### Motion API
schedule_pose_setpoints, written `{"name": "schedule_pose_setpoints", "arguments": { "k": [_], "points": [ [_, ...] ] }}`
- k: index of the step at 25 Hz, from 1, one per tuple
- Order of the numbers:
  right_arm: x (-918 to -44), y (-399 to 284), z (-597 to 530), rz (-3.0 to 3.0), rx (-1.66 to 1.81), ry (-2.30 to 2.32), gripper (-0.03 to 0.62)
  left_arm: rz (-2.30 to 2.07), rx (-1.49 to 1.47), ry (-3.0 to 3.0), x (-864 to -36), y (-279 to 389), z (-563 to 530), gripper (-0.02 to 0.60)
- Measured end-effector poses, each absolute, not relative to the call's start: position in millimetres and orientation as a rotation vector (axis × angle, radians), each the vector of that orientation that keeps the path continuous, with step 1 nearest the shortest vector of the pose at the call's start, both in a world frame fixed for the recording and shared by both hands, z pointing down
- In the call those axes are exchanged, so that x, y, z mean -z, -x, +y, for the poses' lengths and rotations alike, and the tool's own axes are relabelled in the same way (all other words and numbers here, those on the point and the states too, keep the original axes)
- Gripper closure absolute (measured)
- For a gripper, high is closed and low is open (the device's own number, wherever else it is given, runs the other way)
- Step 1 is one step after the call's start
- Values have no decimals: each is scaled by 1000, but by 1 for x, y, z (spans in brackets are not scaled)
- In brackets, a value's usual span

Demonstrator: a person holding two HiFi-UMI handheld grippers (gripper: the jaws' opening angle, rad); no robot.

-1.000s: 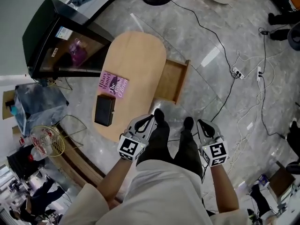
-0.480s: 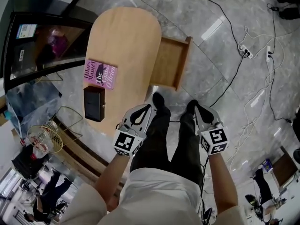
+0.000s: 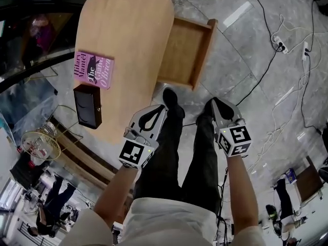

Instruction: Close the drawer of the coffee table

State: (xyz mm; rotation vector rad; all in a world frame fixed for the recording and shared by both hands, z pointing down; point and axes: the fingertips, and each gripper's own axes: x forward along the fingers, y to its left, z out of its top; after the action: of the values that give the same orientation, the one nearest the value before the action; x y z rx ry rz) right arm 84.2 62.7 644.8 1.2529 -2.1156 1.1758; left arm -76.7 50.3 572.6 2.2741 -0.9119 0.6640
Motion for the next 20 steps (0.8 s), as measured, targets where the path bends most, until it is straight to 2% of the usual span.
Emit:
{"name": "schedule_pose_setpoints", "arguments": {
  "k": [14, 20],
  "points": [
    [-795, -70, 75, -2063, -1276, -1173, 548, -887, -691, -2121, -668, 75, 84, 574],
    [-846, -62, 74, -2000, -1420, -1227, 479, -898, -681, -2088, -698, 80, 87, 574]
  ]
}}
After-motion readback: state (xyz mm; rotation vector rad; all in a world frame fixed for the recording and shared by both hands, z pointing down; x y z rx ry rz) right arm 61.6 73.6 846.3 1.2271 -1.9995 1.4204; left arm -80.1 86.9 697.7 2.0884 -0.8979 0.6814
